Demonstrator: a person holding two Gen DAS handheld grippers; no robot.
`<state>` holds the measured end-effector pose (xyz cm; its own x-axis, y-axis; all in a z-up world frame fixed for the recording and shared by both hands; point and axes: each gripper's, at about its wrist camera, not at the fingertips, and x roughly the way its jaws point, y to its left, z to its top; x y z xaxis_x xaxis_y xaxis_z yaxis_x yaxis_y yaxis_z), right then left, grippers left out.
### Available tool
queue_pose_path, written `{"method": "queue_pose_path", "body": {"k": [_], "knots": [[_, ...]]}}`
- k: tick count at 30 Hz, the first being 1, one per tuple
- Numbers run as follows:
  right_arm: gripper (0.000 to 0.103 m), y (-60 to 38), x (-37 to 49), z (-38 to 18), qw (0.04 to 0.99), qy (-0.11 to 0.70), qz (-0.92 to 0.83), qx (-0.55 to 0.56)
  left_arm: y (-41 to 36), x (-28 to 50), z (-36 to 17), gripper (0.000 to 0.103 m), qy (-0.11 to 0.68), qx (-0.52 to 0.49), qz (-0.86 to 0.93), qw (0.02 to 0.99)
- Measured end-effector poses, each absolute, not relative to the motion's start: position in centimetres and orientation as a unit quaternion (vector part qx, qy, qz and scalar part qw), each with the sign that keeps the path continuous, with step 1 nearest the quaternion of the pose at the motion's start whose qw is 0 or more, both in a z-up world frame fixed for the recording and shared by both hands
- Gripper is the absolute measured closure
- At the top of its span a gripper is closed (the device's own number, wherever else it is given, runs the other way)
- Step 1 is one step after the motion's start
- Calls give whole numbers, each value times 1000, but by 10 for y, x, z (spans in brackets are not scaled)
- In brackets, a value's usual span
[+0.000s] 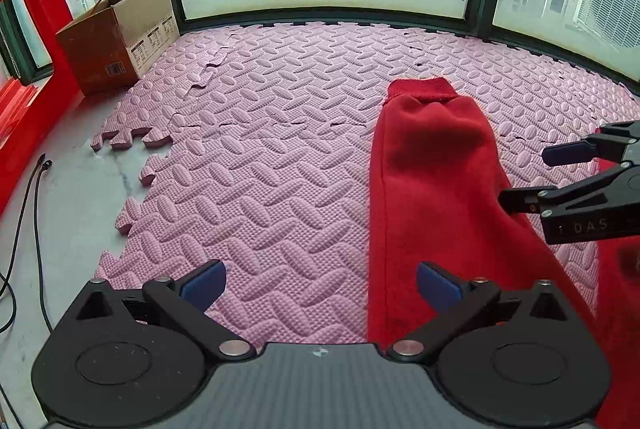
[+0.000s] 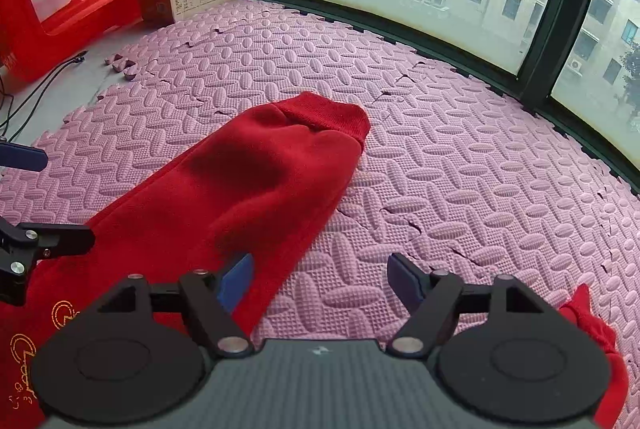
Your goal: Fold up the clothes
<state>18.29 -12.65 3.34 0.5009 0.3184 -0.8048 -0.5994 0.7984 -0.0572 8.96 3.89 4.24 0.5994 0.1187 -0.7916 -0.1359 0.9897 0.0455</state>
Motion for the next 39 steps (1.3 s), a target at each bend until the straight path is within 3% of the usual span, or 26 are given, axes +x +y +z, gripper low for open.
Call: {"method": "queue_pose_path", "body": {"k": [12,22,39], "knots": [[21,-130,185,31,852,423,251,-181,41,140,20,0,434,38,119,892],[20,-132,182,31,857,411,243,-196,44,144,29,0,428,21,109,897],[9,-133,186,28,858,411,237,-195,46,195,16,0,432,-10,108,895]]}}
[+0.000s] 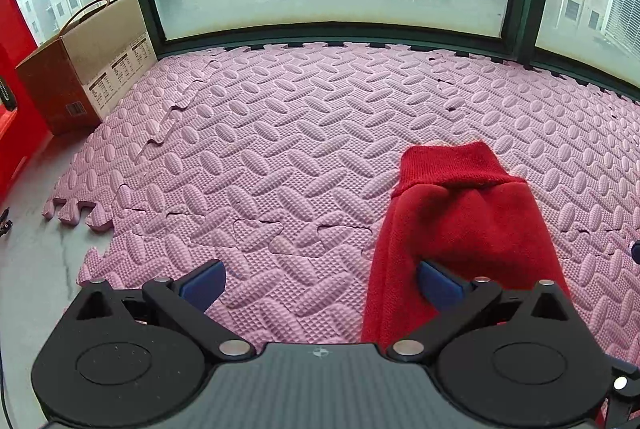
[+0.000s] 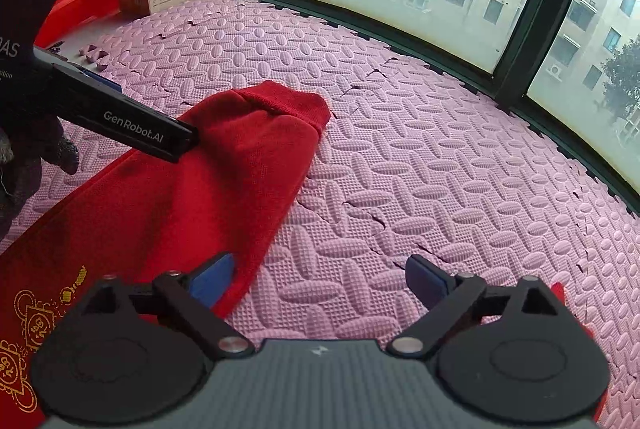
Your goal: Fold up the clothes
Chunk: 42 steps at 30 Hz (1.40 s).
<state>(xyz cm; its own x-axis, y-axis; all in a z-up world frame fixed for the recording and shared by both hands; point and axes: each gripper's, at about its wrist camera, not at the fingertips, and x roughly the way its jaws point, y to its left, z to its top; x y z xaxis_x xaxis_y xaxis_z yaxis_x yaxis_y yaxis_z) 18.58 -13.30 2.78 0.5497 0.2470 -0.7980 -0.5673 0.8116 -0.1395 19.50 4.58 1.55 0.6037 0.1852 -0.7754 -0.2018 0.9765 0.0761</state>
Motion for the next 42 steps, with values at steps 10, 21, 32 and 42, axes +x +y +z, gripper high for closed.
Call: {"method": "queue_pose_path", "body": {"k": [10,21,32,42], "knots": [[9,-131,167,44,859,401,250,-198,29,127,37,0,439,12,54,897],[9,-135,128,45,844,407,275,-215,12,60,30,0,443,51,49,894],[10,-153,118,43,859,399,238,-214,31,39,25,0,442,69,104,888],[12,-269,126,62,899,398,109,-145,31,38,25,0,442,61,107,889]]}}
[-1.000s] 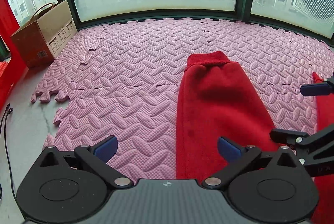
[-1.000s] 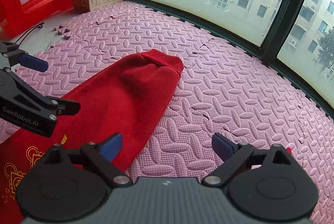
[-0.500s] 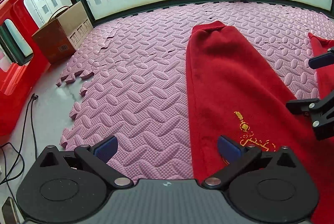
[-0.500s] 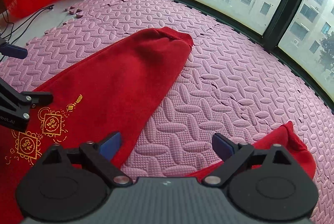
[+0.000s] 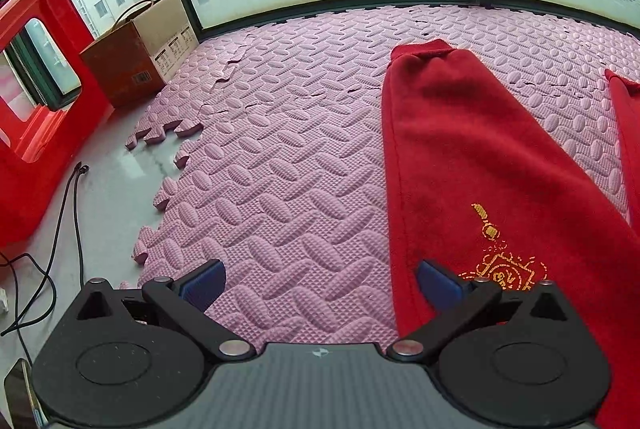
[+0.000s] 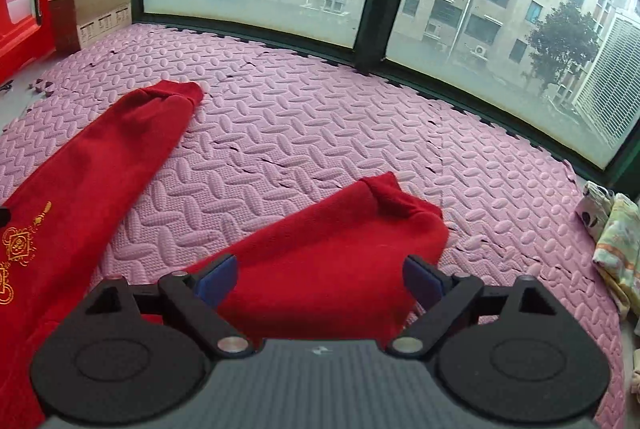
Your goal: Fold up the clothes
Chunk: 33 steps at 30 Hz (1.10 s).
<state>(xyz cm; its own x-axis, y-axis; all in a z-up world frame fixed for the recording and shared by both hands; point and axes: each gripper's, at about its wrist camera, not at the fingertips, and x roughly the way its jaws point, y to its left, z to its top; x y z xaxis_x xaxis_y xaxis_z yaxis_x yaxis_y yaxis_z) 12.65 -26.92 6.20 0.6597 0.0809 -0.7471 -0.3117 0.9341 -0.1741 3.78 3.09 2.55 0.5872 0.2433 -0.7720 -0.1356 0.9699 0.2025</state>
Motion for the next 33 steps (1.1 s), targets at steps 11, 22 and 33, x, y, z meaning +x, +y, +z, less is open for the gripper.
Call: {"method": "queue_pose_path", "body": {"k": [11,22,33], "knots": [[14,-330,152,45,901,417,21,-120,33,40,25,0,446,52,105,887],[11,-347,188,31,893,429,-25,-132,36,41,24,0,450,38,104,886],[12,-309,205,37,906,398,41,-139,40,40,24,0,451,22,103,886]]}}
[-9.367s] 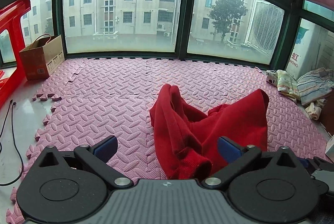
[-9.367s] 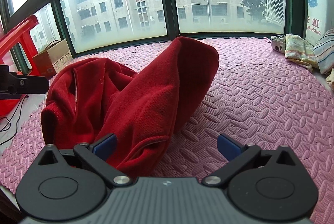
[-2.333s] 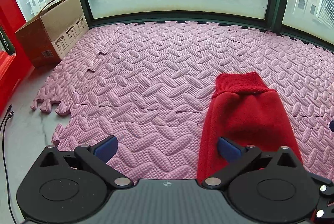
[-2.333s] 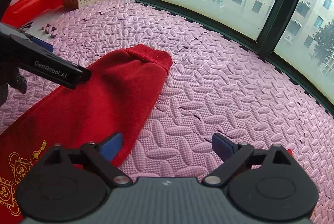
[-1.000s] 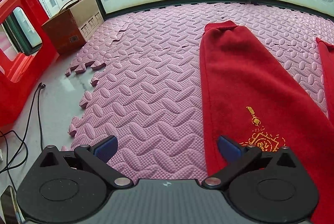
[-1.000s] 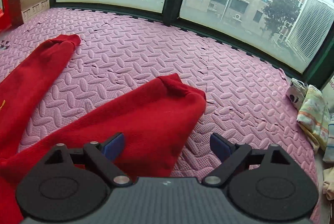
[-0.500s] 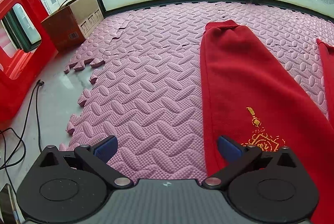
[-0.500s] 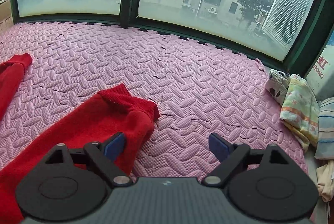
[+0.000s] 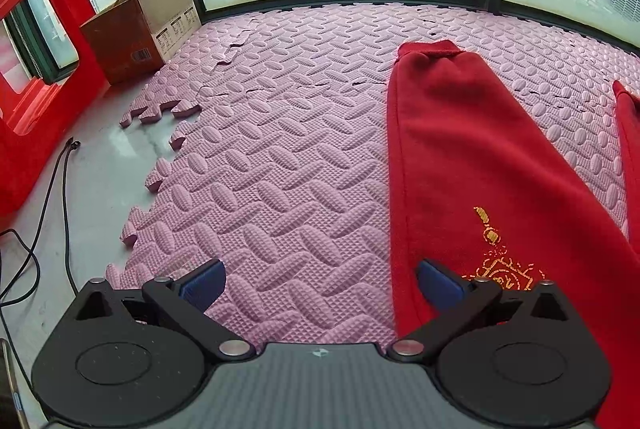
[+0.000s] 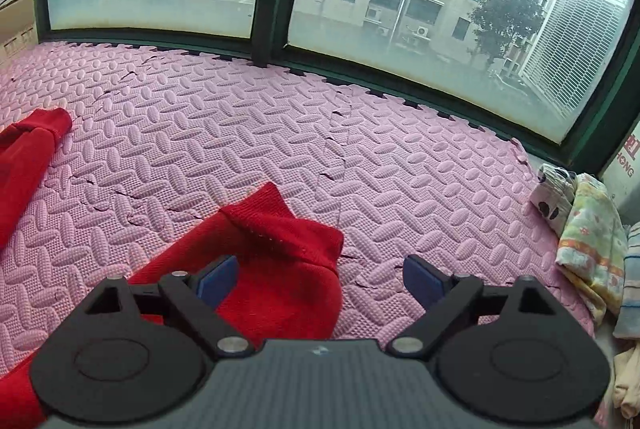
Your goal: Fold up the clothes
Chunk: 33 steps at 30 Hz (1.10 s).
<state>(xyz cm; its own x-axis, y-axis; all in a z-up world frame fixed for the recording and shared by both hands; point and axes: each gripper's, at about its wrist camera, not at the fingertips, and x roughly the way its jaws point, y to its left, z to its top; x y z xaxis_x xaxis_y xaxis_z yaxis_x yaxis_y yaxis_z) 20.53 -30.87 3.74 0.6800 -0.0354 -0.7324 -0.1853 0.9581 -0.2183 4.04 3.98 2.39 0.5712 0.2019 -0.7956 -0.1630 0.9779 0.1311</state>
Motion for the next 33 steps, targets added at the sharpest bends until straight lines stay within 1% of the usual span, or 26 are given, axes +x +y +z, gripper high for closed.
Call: {"method": "queue_pose_path", "body": {"k": [2,3,4,8,12,14,17,18,19,20,26,30,33], "knots": [[11,-300,213,28,900,404,42,-157,40,40,24,0,452,21,101,886],[8,-299,215,26,901,403,38,-159,41,40,24,0,452,20,101,886],[7,-299,217,25,901,402,34,-160,41,40,24,0,452,19,100,886],[9,-310,208,37,902,404,34,-147,42,41,24,0,453,17,100,886],[9,-312,176,46,896,413,77,-145,40,40,24,0,451,21,102,886],[9,-309,158,42,887,428,102,-138,39,41,25,0,451,25,104,886],[9,-306,134,34,881,434,102,-159,37,41,28,0,452,36,106,885],[8,-308,127,31,887,425,100,-150,36,40,30,0,450,39,107,886],[8,-312,120,30,902,405,95,-114,35,39,32,0,448,42,107,886],[8,-319,108,33,885,432,89,-151,33,38,35,0,447,46,108,887],[8,-328,84,41,884,432,62,-168,21,23,55,0,428,47,96,897],[8,-321,72,48,898,411,89,-129,1,5,66,0,418,48,64,905],[8,-310,64,41,893,417,112,-130,-14,-8,69,0,416,53,39,907]]}}
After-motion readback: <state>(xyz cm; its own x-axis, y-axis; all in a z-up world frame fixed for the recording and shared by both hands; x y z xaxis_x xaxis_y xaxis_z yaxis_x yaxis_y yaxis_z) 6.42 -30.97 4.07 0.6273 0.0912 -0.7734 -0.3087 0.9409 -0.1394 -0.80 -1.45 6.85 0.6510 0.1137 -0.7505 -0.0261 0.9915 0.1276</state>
